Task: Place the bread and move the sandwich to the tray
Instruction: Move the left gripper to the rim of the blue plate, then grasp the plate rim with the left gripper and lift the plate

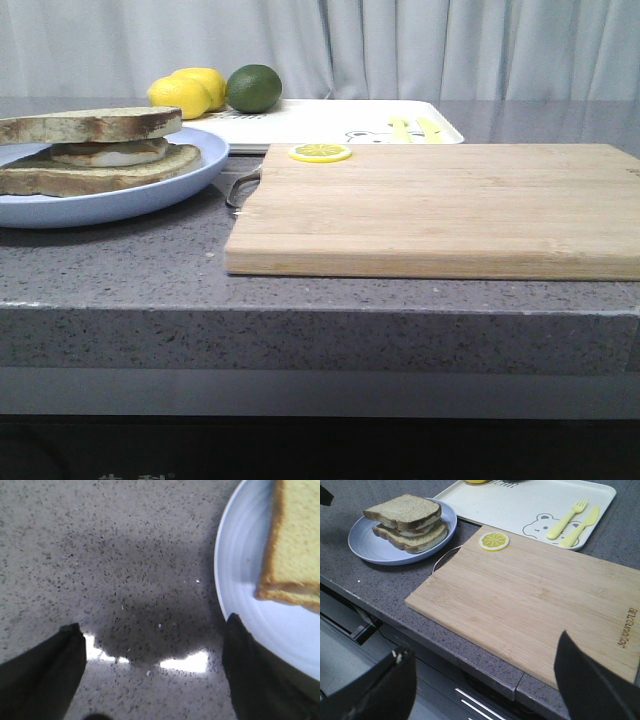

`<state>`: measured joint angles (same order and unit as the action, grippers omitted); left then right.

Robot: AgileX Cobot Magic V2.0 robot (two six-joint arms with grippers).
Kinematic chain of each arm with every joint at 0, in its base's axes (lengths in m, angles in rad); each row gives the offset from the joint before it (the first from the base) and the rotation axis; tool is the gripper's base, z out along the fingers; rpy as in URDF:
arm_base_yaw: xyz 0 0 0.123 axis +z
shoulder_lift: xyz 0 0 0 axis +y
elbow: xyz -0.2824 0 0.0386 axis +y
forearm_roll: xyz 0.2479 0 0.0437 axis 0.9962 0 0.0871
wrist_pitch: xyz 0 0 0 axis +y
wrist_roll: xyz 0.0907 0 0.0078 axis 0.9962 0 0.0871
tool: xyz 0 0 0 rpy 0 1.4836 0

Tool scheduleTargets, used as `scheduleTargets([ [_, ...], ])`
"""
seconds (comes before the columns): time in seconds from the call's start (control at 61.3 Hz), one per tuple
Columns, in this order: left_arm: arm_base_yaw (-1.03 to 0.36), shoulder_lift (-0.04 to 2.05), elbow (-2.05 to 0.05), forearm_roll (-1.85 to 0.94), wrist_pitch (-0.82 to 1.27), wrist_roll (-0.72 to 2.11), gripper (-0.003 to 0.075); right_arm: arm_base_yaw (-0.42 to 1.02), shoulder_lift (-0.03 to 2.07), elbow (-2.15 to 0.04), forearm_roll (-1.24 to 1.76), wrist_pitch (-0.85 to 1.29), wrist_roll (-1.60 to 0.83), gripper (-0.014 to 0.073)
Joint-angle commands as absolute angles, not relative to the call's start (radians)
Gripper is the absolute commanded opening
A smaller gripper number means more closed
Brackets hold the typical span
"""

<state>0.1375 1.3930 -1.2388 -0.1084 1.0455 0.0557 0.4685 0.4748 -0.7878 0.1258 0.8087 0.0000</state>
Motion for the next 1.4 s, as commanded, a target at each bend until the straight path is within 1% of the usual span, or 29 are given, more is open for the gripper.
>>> scheduleTargets([
  [0.0, 0.169, 1.469, -1.318, -0.223, 1.043, 0.101, 0.0543, 0.465, 0.477, -0.808, 0.125, 0.729, -0.006, 0.0581],
  [0.228, 0.19, 1.611, -1.36, -0.466, 1.062, 0.243, 0.0543, 0.465, 0.477, -0.808, 0.125, 0.729, -0.006, 0.0581],
  [0.391, 0.19, 1.641, -1.36, -0.505, 1.046, 0.268, 0.0539, 0.465, 0.477, -0.808, 0.125, 0.729, -0.006, 0.0581],
  [0.489, 0.19, 1.645, -1.36, -0.505, 1.046, 0.268, 0.0454, 0.465, 0.477, -0.808, 0.125, 0.731, -0.006, 0.0581],
  [0.587, 0.19, 1.645, -1.36, -0.505, 1.046, 0.268, 0.033, 0.465, 0.477, -0.808, 0.125, 0.731, -0.006, 0.0581],
  [0.652, 0.19, 1.649, -1.36, -0.505, 1.046, 0.268, 0.0265, 0.465, 0.477, -0.808, 0.125, 0.731, -0.006, 0.0581],
  [0.734, 0.19, 1.658, -1.36, -0.505, 1.044, 0.268, 0.0209, 0.465, 0.477, -0.808, 0.125, 0.731, -0.006, 0.0581],
  [0.832, 0.19, 1.676, -1.36, -0.507, 1.042, 0.268, 0.0188, 0.465, 0.477, -0.808, 0.125, 0.731, -0.006, 0.0581],
  [1.207, 0.19, 1.692, -1.36, -0.507, 1.04, 0.27, 0.0182, 0.465, 0.477, -0.808, 0.125, 0.73, -0.006, 0.0581],
  [1.256, 0.19, 1.692, -1.36, -0.507, 1.04, 0.27, 0.0162, 0.465, 0.477, -0.808, 0.125, 0.73, -0.006, 0.0581],
  [1.387, 0.19, 1.692, -1.36, -0.507, 1.04, 0.27, 0.0072, 0.465, 0.477, -0.808, 0.125, 0.73, -0.006, 0.0581],
])
